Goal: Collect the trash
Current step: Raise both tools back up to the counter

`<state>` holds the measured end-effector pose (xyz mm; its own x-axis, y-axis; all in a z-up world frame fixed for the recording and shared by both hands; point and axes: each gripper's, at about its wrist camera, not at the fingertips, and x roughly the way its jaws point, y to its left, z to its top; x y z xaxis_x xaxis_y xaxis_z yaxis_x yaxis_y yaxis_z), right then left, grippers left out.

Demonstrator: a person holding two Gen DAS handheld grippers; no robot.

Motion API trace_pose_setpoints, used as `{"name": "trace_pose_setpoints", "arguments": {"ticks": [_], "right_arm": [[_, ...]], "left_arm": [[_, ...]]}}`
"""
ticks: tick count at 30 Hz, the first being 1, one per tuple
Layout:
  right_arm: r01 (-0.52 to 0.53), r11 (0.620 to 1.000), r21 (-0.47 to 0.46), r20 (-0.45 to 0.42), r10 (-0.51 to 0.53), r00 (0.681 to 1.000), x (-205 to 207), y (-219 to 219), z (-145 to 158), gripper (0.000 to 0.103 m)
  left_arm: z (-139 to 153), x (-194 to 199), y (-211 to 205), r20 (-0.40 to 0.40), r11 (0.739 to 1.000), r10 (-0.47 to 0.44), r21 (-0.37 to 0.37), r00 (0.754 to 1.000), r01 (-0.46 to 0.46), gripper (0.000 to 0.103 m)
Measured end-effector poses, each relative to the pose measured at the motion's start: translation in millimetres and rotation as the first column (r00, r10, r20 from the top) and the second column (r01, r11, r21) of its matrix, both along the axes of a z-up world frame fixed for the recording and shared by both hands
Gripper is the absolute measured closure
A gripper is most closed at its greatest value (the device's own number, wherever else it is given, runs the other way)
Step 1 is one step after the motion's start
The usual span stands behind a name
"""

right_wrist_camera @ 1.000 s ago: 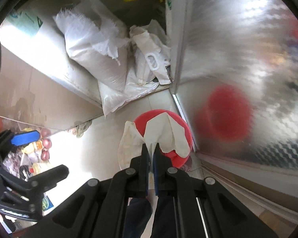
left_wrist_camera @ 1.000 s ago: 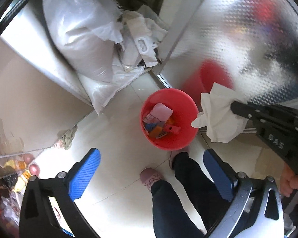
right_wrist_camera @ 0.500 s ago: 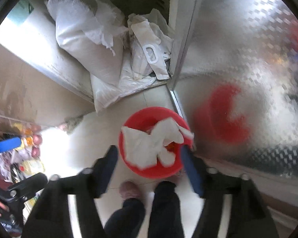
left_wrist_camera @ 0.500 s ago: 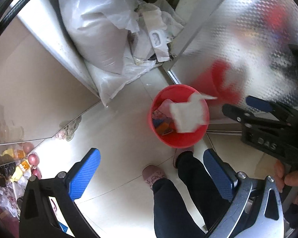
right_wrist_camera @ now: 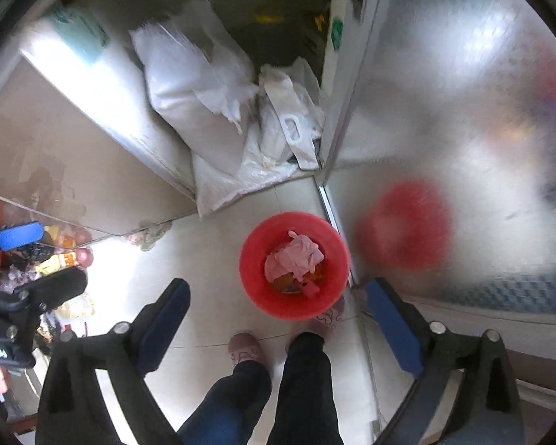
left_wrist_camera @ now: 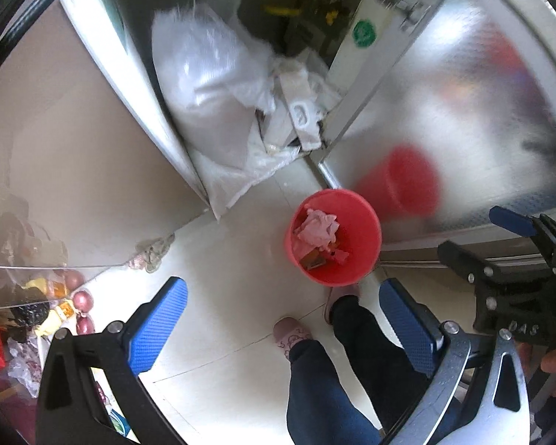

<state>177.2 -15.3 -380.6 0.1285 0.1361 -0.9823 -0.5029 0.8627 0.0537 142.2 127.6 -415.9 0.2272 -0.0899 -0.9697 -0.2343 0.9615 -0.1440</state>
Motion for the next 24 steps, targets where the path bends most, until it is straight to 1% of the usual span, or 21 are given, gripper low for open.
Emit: {"name": "trace_pose_setpoints", "arguments": {"ticks": [3, 5, 10, 11, 14, 17, 20, 24], "right_arm": [[-0.006, 1.0, 0.005, 0.004, 0.006, 1.0, -6, -3, 40, 0.001], [-0.006, 1.0, 0.02, 0.016, 0.006, 1.0, -10, -5, 71, 0.001], [-0.007, 0.999, 0.054, 0.078, 0.002, 0.997, -18, -8, 150, 0.001], [-0.005, 0.998, 0.065, 0.091, -0.001, 0.996, -20, -9, 167, 0.001], [0.001, 0.996, 0.085, 0.13, -0.012, 0.991, -21, -14, 204, 0.001], [0.01, 0.994, 0.111, 0.15, -0.027, 0.988, -19, -18, 230, 0.001], [0.02, 0.992, 0.127, 0.187, -0.044, 0.981, -17, -23, 254, 0.001], [0.052, 0.987, 0.152, 0.221, -0.085, 0.971, -10, -32, 282, 0.001]], "left_arm": [[40, -6, -4, 0.035, 1.0, -0.007, 0.0, 0.999, 0.007, 0.0], [72, -11, -8, 0.061, 1.0, -0.023, 0.0, 0.998, 0.023, 0.0], [153, -24, -17, 0.138, 0.999, -0.048, 0.019, 0.989, 0.046, 0.0], [166, -25, -18, 0.144, 0.998, -0.056, 0.028, 0.988, 0.052, 0.0], [202, -29, -19, 0.186, 0.997, -0.066, 0.053, 0.98, 0.057, 0.0], [232, -27, -18, 0.223, 0.998, -0.049, 0.052, 0.974, 0.038, 0.0], [262, -22, -21, 0.265, 0.996, -0.052, 0.09, 0.963, 0.029, 0.0], [295, -12, -25, 0.321, 0.993, -0.067, 0.111, 0.945, 0.032, 0.0]]}}
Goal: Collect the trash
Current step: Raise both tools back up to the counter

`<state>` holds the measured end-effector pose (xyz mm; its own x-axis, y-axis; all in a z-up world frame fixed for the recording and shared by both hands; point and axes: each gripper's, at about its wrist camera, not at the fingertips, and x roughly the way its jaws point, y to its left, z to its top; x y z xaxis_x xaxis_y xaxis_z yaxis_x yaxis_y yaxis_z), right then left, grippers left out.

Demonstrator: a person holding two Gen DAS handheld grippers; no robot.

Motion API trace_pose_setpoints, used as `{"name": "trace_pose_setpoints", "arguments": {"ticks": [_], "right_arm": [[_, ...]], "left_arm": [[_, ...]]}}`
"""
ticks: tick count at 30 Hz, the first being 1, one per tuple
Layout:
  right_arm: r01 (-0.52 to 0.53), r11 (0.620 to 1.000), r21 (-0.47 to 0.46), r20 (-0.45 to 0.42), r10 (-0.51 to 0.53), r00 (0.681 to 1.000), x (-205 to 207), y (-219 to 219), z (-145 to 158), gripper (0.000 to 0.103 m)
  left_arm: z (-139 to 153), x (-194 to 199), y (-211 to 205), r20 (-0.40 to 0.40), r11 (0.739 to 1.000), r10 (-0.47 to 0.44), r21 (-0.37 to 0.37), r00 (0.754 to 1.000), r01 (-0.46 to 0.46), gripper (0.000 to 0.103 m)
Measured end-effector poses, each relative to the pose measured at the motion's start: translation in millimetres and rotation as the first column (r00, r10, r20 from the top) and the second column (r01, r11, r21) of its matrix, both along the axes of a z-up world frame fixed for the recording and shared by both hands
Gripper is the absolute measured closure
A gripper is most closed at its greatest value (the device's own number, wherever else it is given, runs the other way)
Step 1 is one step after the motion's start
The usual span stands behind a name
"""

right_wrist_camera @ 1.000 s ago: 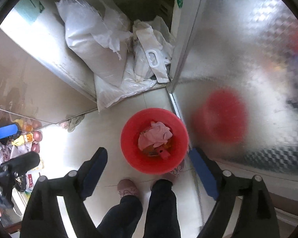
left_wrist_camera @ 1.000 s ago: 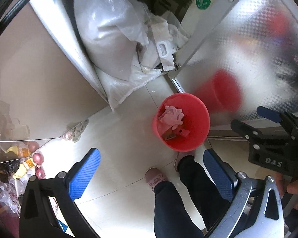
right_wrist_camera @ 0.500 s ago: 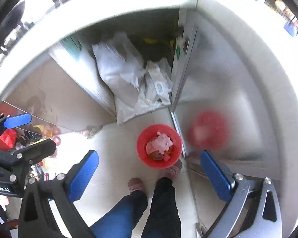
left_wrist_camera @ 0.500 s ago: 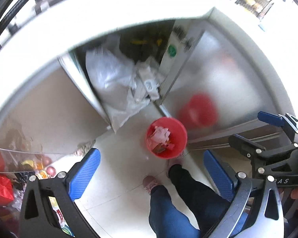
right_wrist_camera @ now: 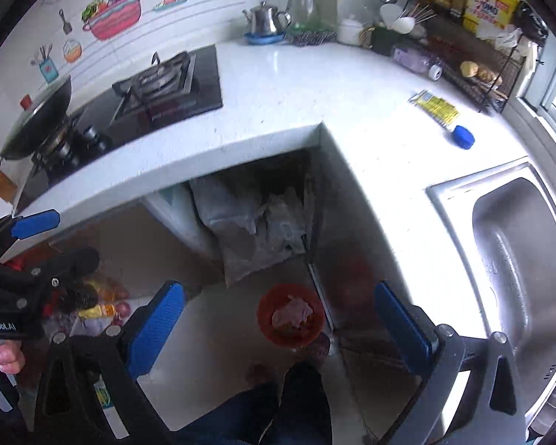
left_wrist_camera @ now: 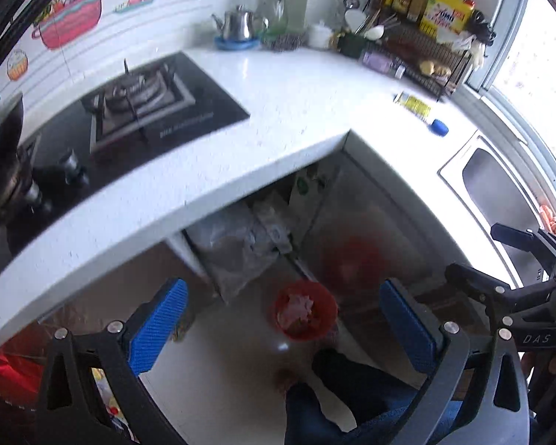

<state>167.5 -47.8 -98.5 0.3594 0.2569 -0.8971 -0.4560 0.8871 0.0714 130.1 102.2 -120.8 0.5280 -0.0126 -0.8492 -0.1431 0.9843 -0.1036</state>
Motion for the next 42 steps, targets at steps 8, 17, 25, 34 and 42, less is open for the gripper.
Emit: {"name": "trace_pose_setpoints", "arguments": {"ticks": [8, 17, 25, 34, 42], "right_arm": [[0.046, 0.999, 0.024, 0.09, -0.048, 0.995, 30, -21, 42, 0.001], [0.079, 0.996, 0.044, 0.112, -0.084, 0.99, 84, -48, 60, 0.001], [0.117, 0.991, 0.068, 0.118, -0.125, 0.985, 146, -84, 70, 0.001], [0.124, 0.987, 0.103, 0.106, -0.135, 0.985, 214, -115, 69, 0.001], [0.036, 0.996, 0.086, 0.025, -0.039, 0.999, 283, -129, 36, 0.001]], "left_arm": [[38, 37, -20, 0.076, 0.997, -0.074, 0.04, 0.994, 0.071, 0.0], [61, 117, -48, 0.095, 0.986, -0.16, 0.073, 0.983, 0.153, 0.0], [72, 193, -81, 0.089, 0.969, -0.244, 0.068, 0.966, 0.239, 0.0], [77, 284, -122, 0.049, 0.943, -0.33, 0.067, 0.943, 0.326, 0.0], [53, 349, -131, -0.021, 0.947, -0.319, 0.037, 0.948, 0.32, 0.0]]}}
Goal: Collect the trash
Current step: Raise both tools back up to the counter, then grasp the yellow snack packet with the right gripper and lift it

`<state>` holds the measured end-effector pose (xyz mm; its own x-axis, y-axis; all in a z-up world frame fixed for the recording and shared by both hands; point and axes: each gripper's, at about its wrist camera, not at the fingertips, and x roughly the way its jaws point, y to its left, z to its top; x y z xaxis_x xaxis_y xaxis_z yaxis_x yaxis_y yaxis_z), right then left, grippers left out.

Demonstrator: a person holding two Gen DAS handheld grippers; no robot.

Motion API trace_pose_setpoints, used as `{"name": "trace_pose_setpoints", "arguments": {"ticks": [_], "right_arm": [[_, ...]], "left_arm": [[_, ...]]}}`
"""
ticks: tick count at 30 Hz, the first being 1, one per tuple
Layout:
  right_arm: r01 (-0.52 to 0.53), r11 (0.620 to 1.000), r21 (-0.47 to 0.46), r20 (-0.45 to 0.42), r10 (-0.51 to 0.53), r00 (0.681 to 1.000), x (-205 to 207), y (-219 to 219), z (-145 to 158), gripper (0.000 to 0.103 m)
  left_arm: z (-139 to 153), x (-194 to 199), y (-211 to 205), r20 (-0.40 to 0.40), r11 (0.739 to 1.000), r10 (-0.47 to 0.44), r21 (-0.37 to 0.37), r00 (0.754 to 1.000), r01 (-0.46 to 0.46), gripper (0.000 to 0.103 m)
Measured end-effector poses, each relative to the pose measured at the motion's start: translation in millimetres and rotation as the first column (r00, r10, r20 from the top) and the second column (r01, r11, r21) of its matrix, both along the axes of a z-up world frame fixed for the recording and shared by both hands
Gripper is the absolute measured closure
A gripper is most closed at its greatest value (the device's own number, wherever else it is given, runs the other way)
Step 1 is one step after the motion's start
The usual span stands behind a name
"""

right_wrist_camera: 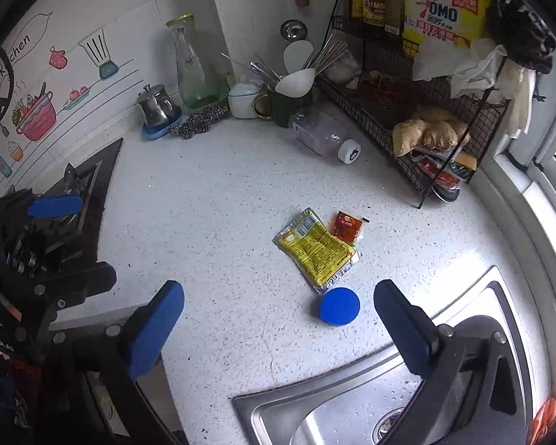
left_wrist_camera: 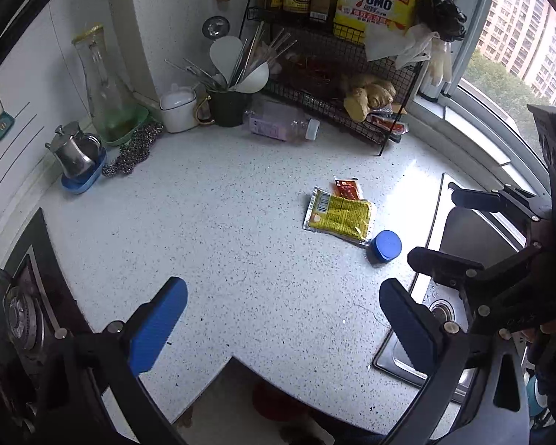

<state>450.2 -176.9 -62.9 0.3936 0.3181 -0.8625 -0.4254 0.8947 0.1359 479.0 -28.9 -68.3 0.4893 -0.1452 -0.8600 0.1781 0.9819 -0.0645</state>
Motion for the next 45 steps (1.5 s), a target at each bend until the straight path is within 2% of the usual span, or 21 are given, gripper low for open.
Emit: {"name": "trace_pose_setpoints", "arguments": {"ticks": [3, 7, 10, 13, 15, 19, 24, 28, 30, 33, 36, 39, 40, 45], "right_arm": [[-0.04, 0.999, -0.005, -0.055, 0.039, 0.998, 26, 4, -22, 0.001], [-0.111, 0.993, 0.033, -0.128, 0.114, 0.985, 56, 13, -51, 0.001], [-0.183, 0.983, 0.007, -0.156, 0.182, 0.971, 72, 21, -68, 0.001], [-0.248, 0.968, -0.039, -0.146, 0.24, 0.96, 82, 26, -79, 0.001], [-0.295, 0.954, -0.046, -0.158, 0.285, 0.945, 87, 28, -86, 0.001], [-0.391, 0.909, -0.142, -0.144, 0.372, 0.917, 92, 44, -99, 0.002], [-0.477, 0.857, -0.196, -0.159, 0.452, 0.878, 93, 63, -112, 0.002], [-0.534, 0.816, -0.222, -0.188, 0.502, 0.844, 94, 73, -124, 0.013], [-0.56, 0.793, -0.237, -0.192, 0.527, 0.828, 93, 76, -129, 0.013], [-0.598, 0.764, -0.242, -0.214, 0.559, 0.801, 94, 81, -136, 0.023], [-0.602, 0.772, -0.205, -0.218, 0.564, 0.797, 98, 85, -136, 0.028], [-0.614, 0.765, -0.191, -0.201, 0.582, 0.788, 88, 90, -131, 0.046], [-0.618, 0.763, -0.192, -0.195, 0.587, 0.786, 84, 93, -130, 0.05], [-0.598, 0.781, -0.177, -0.144, 0.581, 0.801, 64, 96, -131, 0.058]], "left_arm": [[-17, 20, 6, -0.04, 0.999, 0.037, -0.015, 0.999, -0.038, 0.0], [-39, 40, 11, -0.081, 0.996, 0.083, -0.031, 0.993, -0.085, 0.0], [-56, 52, 13, -0.113, 0.992, 0.114, -0.045, 0.987, -0.12, 0.0], [-71, 60, 11, -0.139, 0.989, 0.124, -0.059, 0.982, -0.133, 0.0], [-81, 66, 9, -0.154, 0.989, 0.123, -0.068, 0.98, -0.135, 0.0], [-96, 75, 5, -0.178, 0.988, 0.126, -0.06, 0.976, -0.139, 0.0], [-110, 80, 4, -0.198, 0.987, 0.134, -0.062, 0.971, -0.148, 0.0], [-119, 82, 8, -0.212, 0.984, 0.147, -0.065, 0.966, -0.165, 0.0], [-125, 82, 11, -0.224, 0.984, 0.154, -0.056, 0.962, -0.171, 0.0], [-132, 78, 14, -0.24, 0.982, 0.163, -0.058, 0.957, -0.182, 0.0], [-140, 74, 17, -0.26, 0.977, 0.176, -0.074, 0.949, -0.201, 0.0], [-140, 72, 15, -0.26, 0.977, 0.174, -0.072, 0.95, -0.199, 0.0], [-140, 72, 15, -0.258, 0.978, 0.172, -0.07, 0.951, -0.196, 0.0], [-133, 65, 7, -0.246, 0.985, 0.152, -0.048, 0.957, -0.168, 0.0]]}}
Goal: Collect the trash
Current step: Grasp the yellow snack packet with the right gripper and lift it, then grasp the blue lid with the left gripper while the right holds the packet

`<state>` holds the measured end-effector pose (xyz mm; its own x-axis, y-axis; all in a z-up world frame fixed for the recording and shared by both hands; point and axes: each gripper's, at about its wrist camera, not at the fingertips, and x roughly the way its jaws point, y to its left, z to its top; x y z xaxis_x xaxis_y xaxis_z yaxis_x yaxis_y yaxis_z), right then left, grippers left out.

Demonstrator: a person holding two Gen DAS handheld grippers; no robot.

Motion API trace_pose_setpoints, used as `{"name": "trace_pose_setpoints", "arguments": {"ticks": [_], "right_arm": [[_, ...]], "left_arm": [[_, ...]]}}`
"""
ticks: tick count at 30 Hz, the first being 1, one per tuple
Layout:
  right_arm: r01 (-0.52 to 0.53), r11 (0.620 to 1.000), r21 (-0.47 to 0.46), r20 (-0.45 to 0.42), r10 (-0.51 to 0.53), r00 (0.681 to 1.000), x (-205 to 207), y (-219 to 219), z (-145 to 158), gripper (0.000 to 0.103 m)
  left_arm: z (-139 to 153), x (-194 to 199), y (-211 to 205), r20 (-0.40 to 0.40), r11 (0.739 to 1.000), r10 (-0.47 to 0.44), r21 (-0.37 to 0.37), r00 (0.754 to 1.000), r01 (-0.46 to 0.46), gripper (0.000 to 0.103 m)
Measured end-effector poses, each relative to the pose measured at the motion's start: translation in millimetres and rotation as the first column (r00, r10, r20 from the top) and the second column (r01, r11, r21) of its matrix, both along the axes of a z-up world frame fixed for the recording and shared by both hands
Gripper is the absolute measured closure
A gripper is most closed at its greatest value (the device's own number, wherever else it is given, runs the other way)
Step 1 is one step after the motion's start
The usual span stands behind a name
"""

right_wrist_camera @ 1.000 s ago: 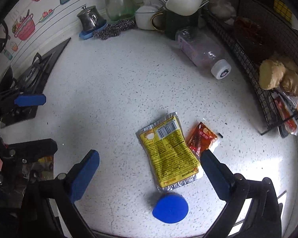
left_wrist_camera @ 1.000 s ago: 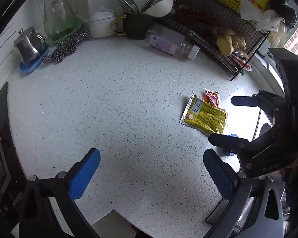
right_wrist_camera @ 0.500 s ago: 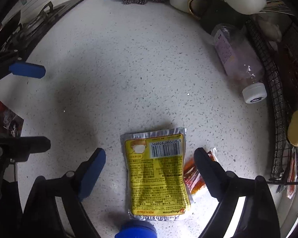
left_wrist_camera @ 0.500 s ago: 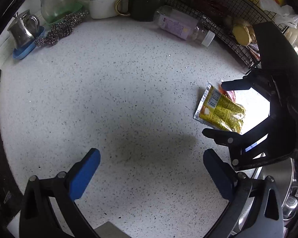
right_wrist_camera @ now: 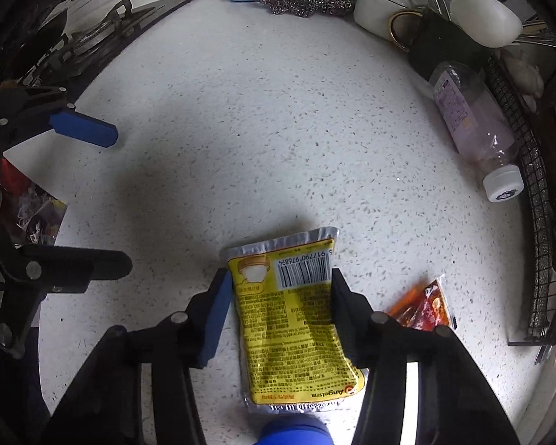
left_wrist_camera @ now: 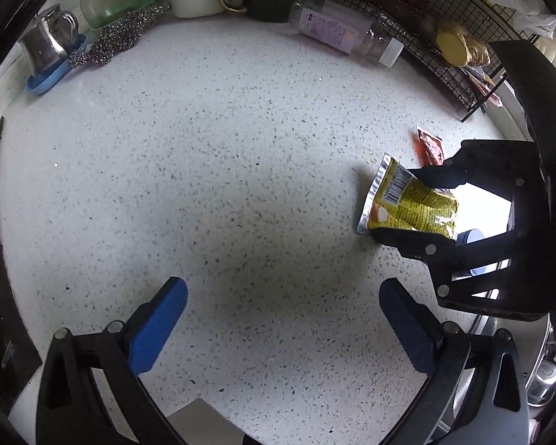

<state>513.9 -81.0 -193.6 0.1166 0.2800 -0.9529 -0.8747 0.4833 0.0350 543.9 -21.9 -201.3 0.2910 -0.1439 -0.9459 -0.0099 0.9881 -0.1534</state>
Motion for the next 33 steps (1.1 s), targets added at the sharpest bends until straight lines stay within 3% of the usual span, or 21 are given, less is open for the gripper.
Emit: {"name": "trace_pose_setpoints", "arguments": {"ticks": [8, 16, 23, 28, 33], "right_arm": [[0.11, 0.993, 0.037, 0.002, -0.11, 0.994, -14, 2, 17, 0.063], [0.23, 0.969, 0.09, 0.007, -0.232, 0.973, -17, -23, 73, 0.063], [0.409, 0.906, 0.11, 0.014, -0.413, 0.911, -29, -72, 104, 0.063], [0.541, 0.836, 0.095, 0.018, -0.545, 0.839, -19, -116, 94, 0.062], [0.608, 0.789, 0.089, 0.008, -0.611, 0.791, -7, -143, 83, 0.062]], "left_arm": [[27, -15, 3, 0.026, 1.0, -0.008, 0.011, 1.0, 0.008, 0.0], [75, -25, -7, 0.088, 0.997, -0.075, 0.023, 0.993, 0.073, 0.0], [92, -13, -39, 0.13, 0.987, -0.157, -0.023, 0.979, 0.162, 0.0], [81, 2, -73, 0.108, 0.972, -0.222, -0.051, 0.969, 0.229, 0.0], [64, 16, -108, 0.071, 0.951, -0.301, -0.052, 0.951, 0.305, 0.0]]}}
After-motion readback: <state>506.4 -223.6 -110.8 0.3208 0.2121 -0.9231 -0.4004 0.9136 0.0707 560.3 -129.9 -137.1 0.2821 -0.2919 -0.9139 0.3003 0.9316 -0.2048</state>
